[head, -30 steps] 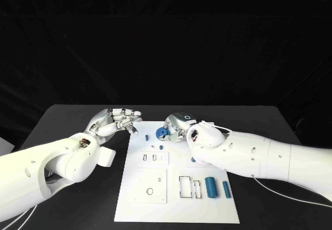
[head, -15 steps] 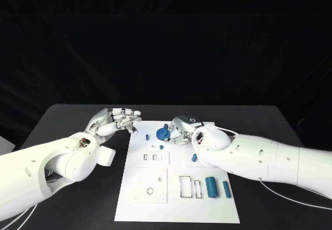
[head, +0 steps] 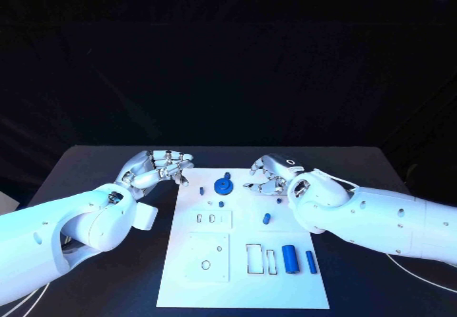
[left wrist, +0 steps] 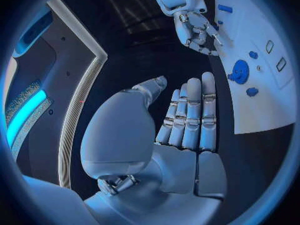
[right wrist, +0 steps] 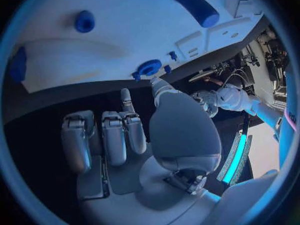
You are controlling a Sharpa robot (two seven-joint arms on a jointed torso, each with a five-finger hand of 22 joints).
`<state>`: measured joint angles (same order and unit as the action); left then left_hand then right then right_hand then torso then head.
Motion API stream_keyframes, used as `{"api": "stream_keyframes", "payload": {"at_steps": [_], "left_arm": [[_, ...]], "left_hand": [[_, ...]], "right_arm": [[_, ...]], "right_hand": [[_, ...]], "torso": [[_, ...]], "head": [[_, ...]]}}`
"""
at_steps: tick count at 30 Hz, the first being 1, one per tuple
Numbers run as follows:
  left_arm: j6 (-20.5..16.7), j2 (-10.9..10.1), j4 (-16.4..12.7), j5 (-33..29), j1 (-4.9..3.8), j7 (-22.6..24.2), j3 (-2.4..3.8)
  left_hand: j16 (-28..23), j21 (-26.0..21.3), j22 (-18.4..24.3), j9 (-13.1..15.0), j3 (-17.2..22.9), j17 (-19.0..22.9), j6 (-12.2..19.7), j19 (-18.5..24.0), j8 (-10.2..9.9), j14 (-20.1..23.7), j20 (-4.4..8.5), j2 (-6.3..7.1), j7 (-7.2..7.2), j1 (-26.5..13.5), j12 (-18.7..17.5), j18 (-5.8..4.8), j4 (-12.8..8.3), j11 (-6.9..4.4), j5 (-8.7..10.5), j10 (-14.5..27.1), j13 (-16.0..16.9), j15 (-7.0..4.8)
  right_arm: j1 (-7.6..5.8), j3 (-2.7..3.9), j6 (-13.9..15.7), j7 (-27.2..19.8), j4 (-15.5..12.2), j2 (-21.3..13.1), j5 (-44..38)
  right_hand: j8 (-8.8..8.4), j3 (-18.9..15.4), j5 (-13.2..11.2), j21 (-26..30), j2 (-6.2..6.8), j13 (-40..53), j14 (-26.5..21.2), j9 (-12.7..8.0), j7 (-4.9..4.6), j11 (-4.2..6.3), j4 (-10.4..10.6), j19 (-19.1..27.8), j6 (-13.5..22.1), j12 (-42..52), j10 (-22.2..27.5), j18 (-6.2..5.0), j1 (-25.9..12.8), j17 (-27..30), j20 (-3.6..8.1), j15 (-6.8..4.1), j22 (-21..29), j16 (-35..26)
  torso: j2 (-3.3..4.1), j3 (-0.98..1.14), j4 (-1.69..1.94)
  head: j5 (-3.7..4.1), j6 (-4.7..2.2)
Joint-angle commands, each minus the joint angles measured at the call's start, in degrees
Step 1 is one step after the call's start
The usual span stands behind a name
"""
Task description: Assemble the parts on the task board
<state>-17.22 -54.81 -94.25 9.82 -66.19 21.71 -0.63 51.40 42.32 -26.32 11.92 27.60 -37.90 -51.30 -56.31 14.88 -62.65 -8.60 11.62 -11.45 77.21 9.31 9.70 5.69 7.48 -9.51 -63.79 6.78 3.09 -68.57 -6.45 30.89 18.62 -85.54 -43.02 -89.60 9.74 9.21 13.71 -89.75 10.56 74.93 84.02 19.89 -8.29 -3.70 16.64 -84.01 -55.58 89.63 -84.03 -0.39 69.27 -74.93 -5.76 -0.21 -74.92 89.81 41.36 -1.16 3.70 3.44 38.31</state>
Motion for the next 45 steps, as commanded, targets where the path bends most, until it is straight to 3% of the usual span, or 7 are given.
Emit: {"api": "stream_keyframes", "payload": {"at_steps": [1,5,10,19,30,37,45], "left_arm": [[0.7,0.1,0.2,0.2,-0.06,0.5,0.05],[0.7,0.1,0.5,0.2,-0.06,0.5,0.04],[0.8,0.2,0.6,0.1,-0.06,0.5,0.04],[1.0,0.3,0.9,0.1,-0.05,0.6,0.04],[1.1,0.2,1.2,0.1,-0.05,0.6,0.04],[1.0,0.1,1.3,0.2,-0.05,0.6,0.03],[1.1,0.1,1.2,0.2,-0.05,0.5,0.03]], "left_hand": [[0.1,0.2,-0.1,0.1,0.3,0.1,0.2,0.2,0.3,0.4,0.0,-0.27,0.03,0.1,0.2,0.62,0.0,-0.06,0.0,0.3,0.1,0.11],[0.1,0.2,-0.1,0.1,0.3,0.1,0.2,0.2,0.3,0.4,0.0,-0.27,0.03,0.1,0.2,0.62,0.0,-0.06,0.0,0.3,0.1,0.11],[0.1,0.2,-0.1,0.1,0.3,0.1,0.2,0.2,0.3,0.4,0.0,-0.27,0.03,0.1,0.2,0.62,0.0,-0.06,0.0,0.3,0.1,0.11],[0.2,0.4,-0.2,0.1,0.3,0.1,0.3,0.4,0.3,0.4,-0.01,-0.22,0.02,0.2,0.3,0.62,-0.1,-0.05,0.01,0.4,0.1,0.12],[0.2,0.4,-0.2,0.1,0.3,0.1,0.3,0.4,0.3,0.4,-0.01,-0.22,0.02,0.2,0.3,0.62,-0.1,-0.05,0.01,0.4,0.1,0.12],[0.2,0.4,-0.2,0.1,0.3,0.1,0.3,0.4,0.3,0.4,-0.01,-0.22,0.02,0.2,0.3,0.62,-0.1,-0.05,0.01,0.4,0.1,0.12],[0.2,0.4,-0.2,0.1,0.3,0.1,0.3,0.4,0.3,0.4,-0.01,-0.22,0.02,0.2,0.3,0.62,-0.1,-0.05,0.01,0.4,0.1,0.12]], "right_arm": [[-1.14,0.11,1.9,-6.6,-1.7,-2.9,8.7],[-2.26,0.15,-1.6,-11.4,-2.0,-6.4,15.0],[-2.83,0.15,-6.5,-16.3,-0.3,-9.9,18.6],[-2.14,0.07,-10.9,-19.9,2.2,-13.4,17.9],[0.03,-0.01,-11.5,-20.7,4.2,-13.3,16.9],[0.53,-0.01,-11.1,-20.0,5.1,-12.9,16.9],[0.86,-0.01,-9.6,-18.7,5.9,-11.8,16.9]], "right_hand": [[-0.31,0.6,-1.8,-0.3,0.0,14.2,6.0,-0.1,-0.31,-0.31,0.0,-6.0,0.5,-0.6,-5.1,0.39,2.0,-15.1,-0.18,0.08,-15.1,0.2],[-0.71,2.0,-3.4,-0.3,0.54,12.7,6.0,-0.3,-0.6,-0.54,-0.9,-6.0,1.1,-2.5,-3.5,0.39,8.0,-15.1,-0.32,0.21,-15.1,0.2],[-1.18,3.1,-3.7,0.2,1.92,11.0,6.0,-0.5,-0.9,-0.75,-2.3,-5.7,1.8,-4.7,-1.7,0.27,14.1,-15.1,-0.58,0.58,-14.8,0.2],[-1.28,3.8,-3.4,-0.3,3.02,10.8,6.0,-0.6,-1.02,-0.87,-3.2,-6.0,1.9,-4.9,-1.5,0.39,17.3,-15.1,-0.76,0.72,-15.1,0.2],[-1.28,3.9,-3.0,-0.3,3.09,11.1,6.0,-0.6,-1.01,-0.86,-3.2,-6.0,1.9,-4.5,-1.8,0.39,17.6,-15.1,-0.76,0.7,-15.1,0.2],[-1.18,3.8,-2.5,-0.3,3.09,11.4,6.0,-0.6,-0.98,-0.85,-2.7,-6.0,1.7,-4.2,-2.1,0.39,17.2,-15.1,-0.75,0.69,-15.1,0.2],[-1.06,3.8,-1.8,-0.3,2.83,11.6,6.0,-0.6,-0.95,-0.8,-1.6,-6.0,1.3,-3.9,-2.4,0.39,16.5,-15.1,-0.73,0.67,-15.1,0.2]], "torso": [[-0.19,0.19,-0.47],[-0.36,0.31,-0.78],[-0.39,0.45,-1.06],[-0.36,0.54,-1.08],[-0.34,0.41,-0.87],[-0.36,0.34,-1.07],[-0.43,0.38,-0.92]], "head": [[0.07,-0.16],[0.29,-0.23],[0.72,-0.21],[1.08,0.1],[1.15,0.65],[1.13,0.81],[1.21,0.93]]}}
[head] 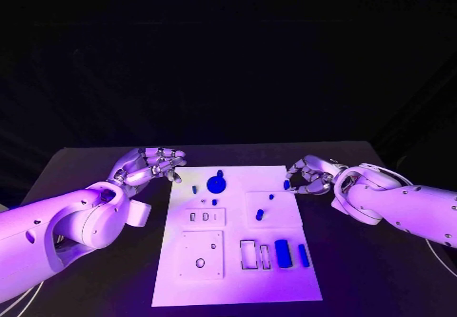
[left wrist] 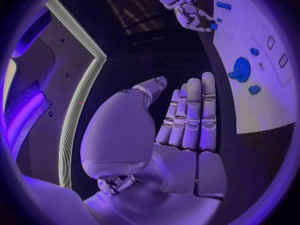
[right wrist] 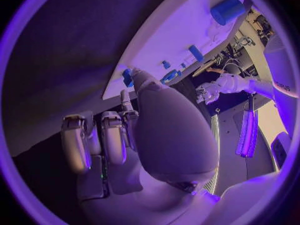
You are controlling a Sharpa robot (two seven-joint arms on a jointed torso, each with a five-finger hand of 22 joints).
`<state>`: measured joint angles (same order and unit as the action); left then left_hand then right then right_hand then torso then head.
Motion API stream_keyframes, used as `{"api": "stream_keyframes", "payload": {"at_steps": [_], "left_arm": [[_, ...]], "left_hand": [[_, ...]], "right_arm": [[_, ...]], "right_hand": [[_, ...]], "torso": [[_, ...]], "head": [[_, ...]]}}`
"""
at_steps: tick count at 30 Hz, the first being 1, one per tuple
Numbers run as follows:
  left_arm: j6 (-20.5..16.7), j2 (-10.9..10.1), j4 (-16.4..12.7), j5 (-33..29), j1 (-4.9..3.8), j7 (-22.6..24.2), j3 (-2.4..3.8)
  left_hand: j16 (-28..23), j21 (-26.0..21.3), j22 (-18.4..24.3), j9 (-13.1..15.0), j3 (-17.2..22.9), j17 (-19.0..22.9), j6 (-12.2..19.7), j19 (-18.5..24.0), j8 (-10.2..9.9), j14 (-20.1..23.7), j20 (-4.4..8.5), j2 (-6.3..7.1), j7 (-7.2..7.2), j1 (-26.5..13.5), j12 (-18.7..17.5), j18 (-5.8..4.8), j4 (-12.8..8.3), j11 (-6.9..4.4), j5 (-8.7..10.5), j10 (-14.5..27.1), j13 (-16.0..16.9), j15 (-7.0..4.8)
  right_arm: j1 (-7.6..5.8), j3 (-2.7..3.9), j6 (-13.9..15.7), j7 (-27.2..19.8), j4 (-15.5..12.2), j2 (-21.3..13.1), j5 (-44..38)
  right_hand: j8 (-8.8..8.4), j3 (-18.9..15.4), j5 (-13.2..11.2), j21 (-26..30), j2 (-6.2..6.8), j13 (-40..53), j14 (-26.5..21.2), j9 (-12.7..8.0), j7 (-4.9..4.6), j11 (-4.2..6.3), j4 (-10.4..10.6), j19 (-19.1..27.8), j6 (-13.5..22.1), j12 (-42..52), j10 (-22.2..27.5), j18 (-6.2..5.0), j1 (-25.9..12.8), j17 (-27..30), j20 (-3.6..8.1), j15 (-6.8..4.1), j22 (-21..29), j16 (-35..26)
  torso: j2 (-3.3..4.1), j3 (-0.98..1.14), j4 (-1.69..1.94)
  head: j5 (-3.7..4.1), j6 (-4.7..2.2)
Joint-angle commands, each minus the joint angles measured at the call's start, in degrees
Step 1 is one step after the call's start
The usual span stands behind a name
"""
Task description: Assemble the parts on the task board
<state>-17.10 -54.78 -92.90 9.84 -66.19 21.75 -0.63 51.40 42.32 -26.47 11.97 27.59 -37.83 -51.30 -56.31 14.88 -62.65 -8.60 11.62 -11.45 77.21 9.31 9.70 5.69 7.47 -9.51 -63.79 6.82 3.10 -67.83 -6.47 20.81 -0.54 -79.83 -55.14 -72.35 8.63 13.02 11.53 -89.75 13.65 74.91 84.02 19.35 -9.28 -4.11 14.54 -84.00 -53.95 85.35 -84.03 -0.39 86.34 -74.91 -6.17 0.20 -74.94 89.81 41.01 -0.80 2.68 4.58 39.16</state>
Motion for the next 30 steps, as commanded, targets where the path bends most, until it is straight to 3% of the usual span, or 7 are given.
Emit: {"api": "stream_keyframes", "payload": {"at_steps": [1,12,18,30], "left_arm": [[0.9,0.1,-0.1,0.2,-0.05,0.5,0.04],[1.0,0.0,-0.1,0.2,-0.05,0.3,0.04],[1.0,0.0,-0.1,0.2,-0.05,0.3,0.04],[1.0,0.1,0.2,0.3,-0.04,0.2,0.04]], "left_hand": [[0.2,0.4,-0.1,0.1,0.3,0.1,0.3,0.4,0.3,0.5,-0.01,-0.22,0.02,0.2,0.3,0.62,-0.1,-0.05,0.01,0.4,0.1,0.11],[0.2,0.4,-0.1,0.1,0.3,0.1,0.3,0.4,0.3,0.5,-0.01,-0.22,0.02,0.2,0.3,0.62,-0.1,-0.05,0.01,0.4,0.1,0.11],[0.2,0.4,-0.1,0.1,0.3,0.1,0.3,0.4,0.3,0.5,-0.01,-0.22,0.02,0.2,0.3,0.62,-0.1,-0.05,0.01,0.4,0.1,0.11],[0.2,0.4,-0.1,0.1,0.3,0.1,0.3,0.4,0.3,0.5,-0.01,-0.22,0.02,0.2,0.3,0.62,-0.1,-0.05,0.01,0.4,0.1,0.11]], "right_arm": [[0.14,0.0,0.6,0.6,0.3,0.5,-0.4],[0.43,0.01,1.1,1.6,1.2,1.8,-0.4],[0.61,0.01,0.7,1.9,1.8,2.1,-0.4],[0.79,0.01,0.1,2.4,2.1,2.4,-0.4]], "right_hand": [[0.06,0.0,0.4,-0.3,-0.28,11.7,6.0,0.0,0.05,-0.4,0.5,-6.0,-0.3,0.4,-2.5,0.39,-0.6,-15.1,-0.32,0.26,-15.1,0.2],[0.25,0.6,0.9,-0.3,-1.28,12.2,6.0,0.0,0.17,-0.29,1.6,-6.0,-0.9,1.1,-3.0,0.39,-0.9,-15.1,-0.25,0.16,-15.1,0.2],[0.63,1.9,1.1,-0.3,-2.48,12.6,6.0,0.0,0.55,0.04,1.7,-6.0,-1.9,1.6,-3.5,0.39,-0.6,-15.1,-0.01,-0.15,-15.1,0.2],[0.9,2.7,1.1,-0.3,-2.87,13.0,6.0,0.1,0.84,0.28,1.6,-6.0,-2.7,2.1,-3.9,0.39,-0.4,-15.1,0.2,-0.4,-15.1,0.2]], "torso": [[-0.09,0.01,0.14],[-0.07,-0.03,0.05],[-0.11,-0.01,0.09],[-0.09,-0.01,0.0]], "head": [[0.07,0.11],[-0.04,0.35],[-0.02,0.42],[0.03,0.52]]}}
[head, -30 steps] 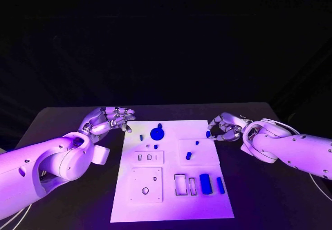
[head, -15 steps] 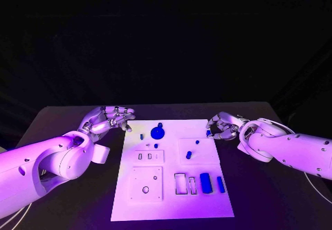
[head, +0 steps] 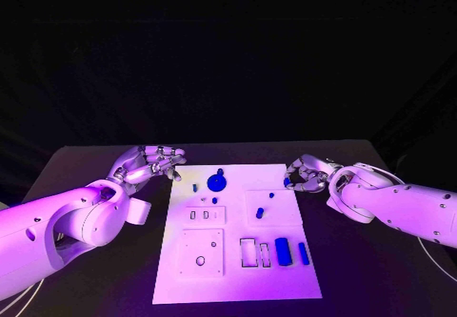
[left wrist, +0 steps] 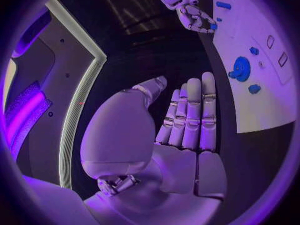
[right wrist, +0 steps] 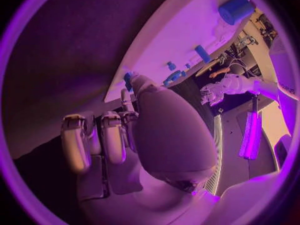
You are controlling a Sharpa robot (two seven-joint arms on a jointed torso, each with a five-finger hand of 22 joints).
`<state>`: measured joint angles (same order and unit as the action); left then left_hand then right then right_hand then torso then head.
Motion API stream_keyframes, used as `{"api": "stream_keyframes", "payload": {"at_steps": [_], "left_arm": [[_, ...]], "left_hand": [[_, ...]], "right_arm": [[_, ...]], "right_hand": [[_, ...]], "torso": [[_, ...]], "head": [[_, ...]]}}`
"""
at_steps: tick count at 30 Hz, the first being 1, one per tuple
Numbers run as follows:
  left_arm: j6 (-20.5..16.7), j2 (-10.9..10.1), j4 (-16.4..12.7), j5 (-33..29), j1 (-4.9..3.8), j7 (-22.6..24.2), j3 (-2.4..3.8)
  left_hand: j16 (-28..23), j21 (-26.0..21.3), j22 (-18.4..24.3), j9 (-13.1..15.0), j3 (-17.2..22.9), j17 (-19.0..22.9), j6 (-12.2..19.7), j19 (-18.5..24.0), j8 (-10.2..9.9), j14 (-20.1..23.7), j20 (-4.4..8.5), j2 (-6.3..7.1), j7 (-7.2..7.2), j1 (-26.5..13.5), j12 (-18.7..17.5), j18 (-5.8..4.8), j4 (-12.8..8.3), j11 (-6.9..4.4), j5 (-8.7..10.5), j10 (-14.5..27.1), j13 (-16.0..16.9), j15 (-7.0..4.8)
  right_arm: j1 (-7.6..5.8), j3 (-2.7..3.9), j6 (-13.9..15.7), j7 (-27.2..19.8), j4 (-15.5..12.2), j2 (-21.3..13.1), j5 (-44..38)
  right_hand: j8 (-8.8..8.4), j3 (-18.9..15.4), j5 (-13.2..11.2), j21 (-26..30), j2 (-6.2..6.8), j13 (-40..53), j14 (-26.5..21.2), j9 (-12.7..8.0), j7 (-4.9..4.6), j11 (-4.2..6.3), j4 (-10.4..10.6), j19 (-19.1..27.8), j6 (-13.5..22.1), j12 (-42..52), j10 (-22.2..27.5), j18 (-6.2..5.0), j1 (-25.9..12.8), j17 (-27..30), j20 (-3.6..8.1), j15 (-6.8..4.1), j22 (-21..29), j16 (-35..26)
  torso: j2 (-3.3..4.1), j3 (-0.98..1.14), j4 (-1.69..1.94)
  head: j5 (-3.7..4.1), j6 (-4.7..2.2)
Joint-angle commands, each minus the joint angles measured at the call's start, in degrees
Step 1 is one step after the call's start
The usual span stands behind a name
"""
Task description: Assemble the parts on the task board
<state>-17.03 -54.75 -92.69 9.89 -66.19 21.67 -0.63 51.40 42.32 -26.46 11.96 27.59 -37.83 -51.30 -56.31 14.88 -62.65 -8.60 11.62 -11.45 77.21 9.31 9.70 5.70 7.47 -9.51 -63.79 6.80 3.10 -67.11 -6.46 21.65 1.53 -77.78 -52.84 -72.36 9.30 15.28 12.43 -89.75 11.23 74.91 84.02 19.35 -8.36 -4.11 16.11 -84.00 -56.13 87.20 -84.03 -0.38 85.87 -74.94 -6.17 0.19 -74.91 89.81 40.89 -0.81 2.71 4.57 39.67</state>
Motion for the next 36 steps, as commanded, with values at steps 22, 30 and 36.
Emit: {"api": "stream_keyframes", "payload": {"at_steps": [22,30,36], "left_arm": [[1.0,0.1,0.0,0.2,-0.04,0.3,0.04],[1.0,0.1,0.0,0.2,-0.04,0.2,0.04],[1.0,0.1,0.1,0.2,-0.04,0.2,0.04]], "left_hand": [[0.3,0.7,-0.3,0.1,0.4,0.2,0.3,0.7,0.4,0.5,-0.02,-0.22,0.03,0.2,0.5,0.63,-0.2,-0.05,0.01,0.5,0.1,0.12],[0.3,0.7,-0.3,0.1,0.4,0.2,0.3,0.7,0.4,0.5,-0.02,-0.22,0.03,0.2,0.5,0.63,-0.2,-0.05,0.01,0.5,0.1,0.12],[0.3,0.7,-0.3,0.1,0.4,0.2,0.3,0.7,0.4,0.5,-0.02,-0.22,0.03,0.2,0.5,0.63,-0.2,-0.05,0.01,0.5,0.1,0.12]], "right_arm": [[0.17,0.0,1.0,1.2,0.1,0.6,-0.4],[0.18,0.0,1.5,2.0,0.2,0.9,-0.9],[0.22,0.0,2.9,2.0,0.0,1.0,-1.2]], "right_hand": [[0.94,1.2,0.0,-0.3,-0.46,13.7,6.0,0.2,0.73,0.94,0.3,-6.0,-2.1,1.2,-4.7,0.38,-1.3,-15.1,0.98,-1.29,-15.1,0.2],[1.15,1.2,0.1,-0.3,-0.29,13.9,6.0,0.3,0.99,1.17,0.3,-6.0,-2.5,1.3,-4.8,0.38,-2.3,-15.1,1.26,-1.53,-15.1,0.2],[2.53,2.7,0.2,-0.3,-1.54,14.3,6.0,0.8,1.93,1.92,-0.2,-6.0,-4.5,1.8,-5.2,0.38,-1.7,-15.1,1.91,-2.37,-15.1,0.2]], "torso": [[-0.01,-0.03,0.04],[-0.03,-0.02,0.09],[0.0,-0.01,-0.05]], "head": [[-0.03,0.27],[-0.09,0.25],[-0.19,0.27]]}}
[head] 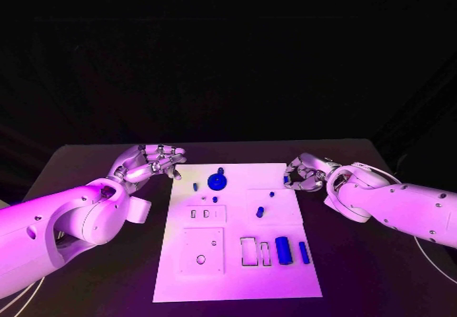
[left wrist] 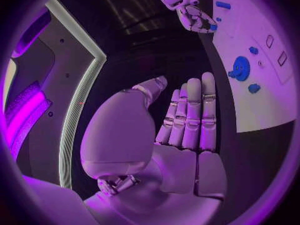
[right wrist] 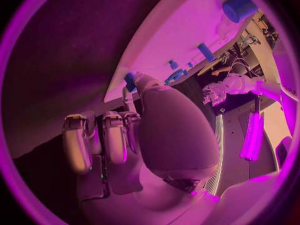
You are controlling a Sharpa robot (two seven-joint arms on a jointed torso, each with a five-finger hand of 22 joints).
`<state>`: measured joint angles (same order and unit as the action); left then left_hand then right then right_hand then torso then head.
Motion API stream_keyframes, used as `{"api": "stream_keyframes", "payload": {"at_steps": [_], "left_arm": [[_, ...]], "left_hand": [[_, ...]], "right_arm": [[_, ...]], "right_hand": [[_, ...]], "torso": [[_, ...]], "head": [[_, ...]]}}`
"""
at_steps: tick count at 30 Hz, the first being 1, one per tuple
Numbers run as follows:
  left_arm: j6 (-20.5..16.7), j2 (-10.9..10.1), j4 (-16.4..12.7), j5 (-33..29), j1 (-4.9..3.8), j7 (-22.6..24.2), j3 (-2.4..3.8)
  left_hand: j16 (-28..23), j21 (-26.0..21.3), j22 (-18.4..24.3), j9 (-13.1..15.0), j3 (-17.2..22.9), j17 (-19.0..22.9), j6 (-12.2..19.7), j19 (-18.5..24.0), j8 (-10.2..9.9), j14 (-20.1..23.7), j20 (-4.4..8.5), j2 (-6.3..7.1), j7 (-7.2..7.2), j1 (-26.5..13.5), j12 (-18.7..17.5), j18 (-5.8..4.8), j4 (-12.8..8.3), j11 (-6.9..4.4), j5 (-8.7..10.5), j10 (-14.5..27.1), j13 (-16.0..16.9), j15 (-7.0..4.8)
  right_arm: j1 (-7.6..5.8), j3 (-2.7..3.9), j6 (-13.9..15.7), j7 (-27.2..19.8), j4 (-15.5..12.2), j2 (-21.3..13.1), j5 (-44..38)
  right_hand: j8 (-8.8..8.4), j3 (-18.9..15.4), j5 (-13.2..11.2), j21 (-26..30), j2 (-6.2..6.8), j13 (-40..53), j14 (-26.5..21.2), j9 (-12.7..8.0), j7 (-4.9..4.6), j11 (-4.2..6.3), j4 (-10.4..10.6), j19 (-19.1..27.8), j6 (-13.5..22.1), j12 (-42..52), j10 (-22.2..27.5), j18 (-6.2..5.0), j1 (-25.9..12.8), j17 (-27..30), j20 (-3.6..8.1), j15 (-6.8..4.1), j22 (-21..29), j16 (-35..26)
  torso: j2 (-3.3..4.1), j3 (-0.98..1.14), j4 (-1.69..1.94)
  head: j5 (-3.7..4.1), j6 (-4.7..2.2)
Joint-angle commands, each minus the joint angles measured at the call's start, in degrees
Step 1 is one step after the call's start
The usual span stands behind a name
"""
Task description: Assemble the parts on the task board
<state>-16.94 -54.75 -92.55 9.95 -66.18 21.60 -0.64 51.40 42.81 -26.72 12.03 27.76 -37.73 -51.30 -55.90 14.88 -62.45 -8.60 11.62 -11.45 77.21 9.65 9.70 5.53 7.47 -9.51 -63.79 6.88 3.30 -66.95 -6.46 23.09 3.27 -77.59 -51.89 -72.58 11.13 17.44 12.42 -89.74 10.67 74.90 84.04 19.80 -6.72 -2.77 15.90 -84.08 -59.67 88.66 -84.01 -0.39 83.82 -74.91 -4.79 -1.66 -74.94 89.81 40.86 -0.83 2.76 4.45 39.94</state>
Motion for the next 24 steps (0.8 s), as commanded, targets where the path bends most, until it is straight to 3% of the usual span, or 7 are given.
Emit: {"api": "stream_keyframes", "payload": {"at_steps": [1,11,16,24], "left_arm": [[0.9,0.1,0.0,0.2,-0.04,0.3,0.04],[0.9,0.2,0.2,0.2,-0.03,0.3,0.04],[0.9,0.2,0.4,0.2,-0.03,0.3,0.03],[0.8,0.3,0.8,0.2,-0.03,0.3,0.01]], "left_hand": [[0.3,0.2,-0.1,0.1,0.2,0.1,0.3,0.2,0.4,0.3,-0.03,-0.22,0.02,0.2,0.1,0.62,0.0,-0.05,0.01,0.5,0.1,-0.08],[0.4,0.4,-0.2,0.1,0.3,0.1,0.3,0.4,0.4,0.4,-0.03,-0.26,0.02,0.2,0.2,0.63,-0.1,-0.05,0.0,0.5,0.1,-0.08],[0.4,0.4,-0.2,0.1,0.3,0.1,0.3,0.4,0.4,0.4,-0.03,-0.26,0.02,0.2,0.2,0.63,-0.1,-0.05,0.0,0.5,0.1,-0.08],[0.4,0.4,-0.2,0.1,0.3,0.1,0.3,0.4,0.4,0.4,-0.03,-0.26,0.02,0.2,0.2,0.63,-0.1,-0.05,0.0,0.5,0.1,-0.08]], "right_arm": [[0.08,0.0,1.9,0.3,-0.3,0.1,-1.0],[0.09,0.04,6.3,1.5,-3.5,-0.5,0.1],[-0.14,0.17,8.3,2.5,-7.0,-1.0,1.0],[-0.66,0.36,9.9,4.0,-12.7,0.4,1.5]], "right_hand": [[1.0,0.8,0.4,-0.3,-1.15,14.4,6.0,0.5,0.5,0.79,-0.1,-5.9,-1.3,0.5,-5.3,0.39,0.3,-15.1,0.73,-0.72,-15.1,0.2],[2.3,2.4,3.6,-0.3,-1.46,15.1,6.0,1.1,1.24,1.56,-0.7,-5.9,-1.8,1.3,-6.0,0.39,0.2,-15.1,1.52,-1.41,-15.1,0.2],[2.62,3.0,5.0,-0.3,-1.53,15.1,6.0,1.4,1.25,1.63,-0.9,-5.9,-1.6,1.3,-6.0,0.39,0.0,-15.1,1.58,-1.37,-15.1,0.2],[2.67,3.3,5.5,-0.3,-1.52,15.1,6.0,1.4,1.16,1.61,-1.1,-5.9,-1.3,1.3,-6.0,0.39,-0.1,-15.1,1.55,-1.27,-15.1,0.2]], "torso": [[0.02,0.04,-0.1],[-0.15,0.02,-0.04],[-0.15,0.07,-0.15],[-0.47,0.04,-0.28]], "head": [[-0.08,0.04],[-0.1,0.14],[-0.28,0.01],[-1.09,0.4]]}}
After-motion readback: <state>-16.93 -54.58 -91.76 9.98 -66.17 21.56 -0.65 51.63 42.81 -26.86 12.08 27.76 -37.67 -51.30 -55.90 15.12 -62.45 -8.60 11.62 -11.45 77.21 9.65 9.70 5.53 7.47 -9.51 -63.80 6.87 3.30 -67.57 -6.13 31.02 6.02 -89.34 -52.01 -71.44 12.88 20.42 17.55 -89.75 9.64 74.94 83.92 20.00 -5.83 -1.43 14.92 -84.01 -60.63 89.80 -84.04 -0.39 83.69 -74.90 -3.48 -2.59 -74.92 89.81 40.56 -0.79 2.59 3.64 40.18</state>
